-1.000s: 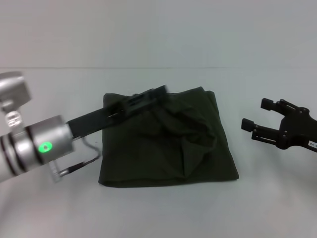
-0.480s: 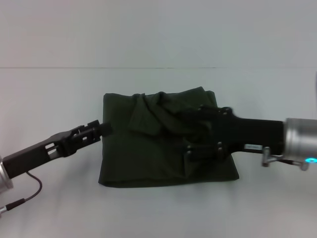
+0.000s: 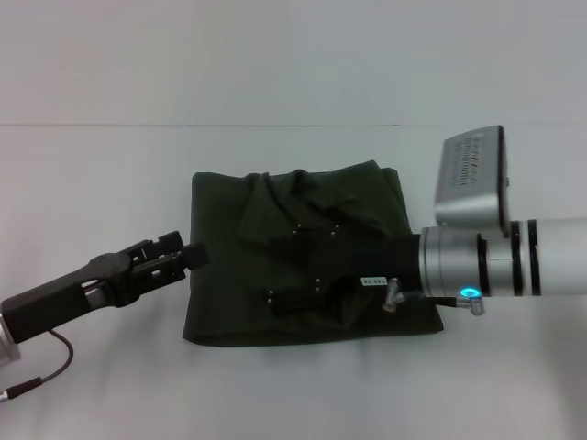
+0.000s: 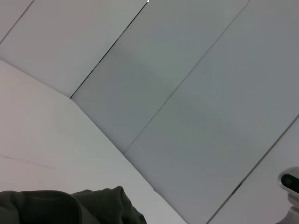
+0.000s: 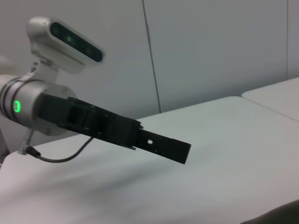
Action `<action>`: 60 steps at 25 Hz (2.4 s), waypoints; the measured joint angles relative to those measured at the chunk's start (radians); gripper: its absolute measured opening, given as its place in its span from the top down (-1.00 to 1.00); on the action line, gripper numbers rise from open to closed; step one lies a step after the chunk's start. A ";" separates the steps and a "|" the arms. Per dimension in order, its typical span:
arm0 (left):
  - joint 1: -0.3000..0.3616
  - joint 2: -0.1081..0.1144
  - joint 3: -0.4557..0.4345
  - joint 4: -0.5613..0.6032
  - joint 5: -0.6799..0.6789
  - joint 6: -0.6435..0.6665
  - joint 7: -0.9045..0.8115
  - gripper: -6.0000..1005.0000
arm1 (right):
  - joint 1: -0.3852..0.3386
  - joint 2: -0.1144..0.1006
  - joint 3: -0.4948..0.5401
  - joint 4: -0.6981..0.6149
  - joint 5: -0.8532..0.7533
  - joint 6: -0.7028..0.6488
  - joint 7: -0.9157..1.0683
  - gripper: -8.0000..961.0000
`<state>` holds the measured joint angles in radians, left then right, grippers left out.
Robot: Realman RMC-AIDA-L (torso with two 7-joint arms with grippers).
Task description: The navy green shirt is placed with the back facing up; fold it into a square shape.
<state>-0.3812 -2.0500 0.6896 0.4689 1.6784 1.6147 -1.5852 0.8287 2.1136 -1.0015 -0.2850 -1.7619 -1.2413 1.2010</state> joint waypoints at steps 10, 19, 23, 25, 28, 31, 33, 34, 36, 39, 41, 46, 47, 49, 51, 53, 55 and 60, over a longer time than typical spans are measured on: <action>0.014 0.007 -0.005 0.014 0.001 -0.002 0.028 -0.83 | 0.093 0.008 -0.010 0.101 0.019 0.174 0.031 -0.92; 0.013 0.004 -0.005 0.014 0.000 -0.008 0.030 -0.83 | 0.121 0.005 0.002 0.139 0.021 0.280 0.045 -0.92; 0.008 0.004 -0.005 0.014 0.000 -0.008 0.030 -0.83 | 0.109 -0.001 0.005 0.132 0.057 0.329 0.063 -0.92; 0.006 0.004 -0.005 0.014 0.001 -0.008 0.030 -0.83 | 0.092 -0.003 0.005 0.117 0.085 0.348 0.064 -0.92; 0.005 0.004 -0.005 0.014 0.001 -0.008 0.030 -0.83 | 0.056 -0.005 0.005 0.075 0.130 0.373 0.064 -0.91; 0.004 0.004 -0.005 0.014 0.001 -0.006 0.028 -0.83 | 0.008 -0.009 0.005 0.025 0.200 0.411 0.064 -0.91; 0.004 0.003 -0.005 0.014 0.001 -0.002 0.026 -0.83 | -0.022 -0.012 0.004 0.001 0.243 0.436 0.064 -0.91; 0.004 0.002 -0.005 0.014 0.001 -0.001 0.025 -0.83 | -0.041 -0.014 0.005 -0.014 0.264 0.452 0.064 -0.91; 0.004 0.001 -0.006 0.014 0.001 0.000 0.023 -0.83 | -0.086 -0.015 0.004 -0.049 0.310 0.478 0.065 -0.91; 0.004 0.001 -0.005 0.014 -0.001 0.004 0.023 -0.83 | -0.159 -0.018 0.005 -0.099 0.400 0.461 0.064 -0.91; 0.004 0.001 -0.006 0.014 -0.002 0.008 0.023 -0.83 | -0.206 -0.022 0.006 -0.128 0.443 0.382 0.061 -0.91; -0.001 0.001 -0.005 0.014 -0.002 0.011 0.022 -0.83 | -0.266 -0.025 -0.011 -0.167 0.449 0.168 0.043 -0.91; -0.002 0.001 -0.005 0.014 -0.002 0.011 0.022 -0.83 | -0.266 -0.023 -0.017 -0.165 0.449 0.149 0.041 -0.91; -0.005 0.000 -0.005 0.014 -0.001 0.012 0.022 -0.83 | -0.258 -0.018 -0.039 -0.158 0.448 0.156 0.042 -0.91; -0.007 -0.002 -0.006 0.014 -0.001 0.014 0.022 -0.83 | -0.241 -0.014 -0.080 -0.154 0.448 0.197 0.050 -0.91; -0.007 -0.003 -0.005 0.013 0.000 0.015 0.022 -0.83 | -0.220 -0.013 -0.149 -0.156 0.448 0.248 0.073 -0.91; -0.007 -0.004 -0.005 0.011 0.000 0.016 0.022 -0.83 | -0.200 -0.013 -0.243 -0.187 0.448 0.309 0.124 -0.91; -0.007 -0.005 -0.003 0.009 0.001 0.013 0.021 -0.83 | -0.207 -0.020 -0.416 -0.412 0.312 0.443 0.416 -0.90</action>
<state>-0.3881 -2.0553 0.6861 0.4776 1.6797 1.6279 -1.5640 0.6214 2.0935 -1.4176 -0.6968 -1.4494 -0.7982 1.6166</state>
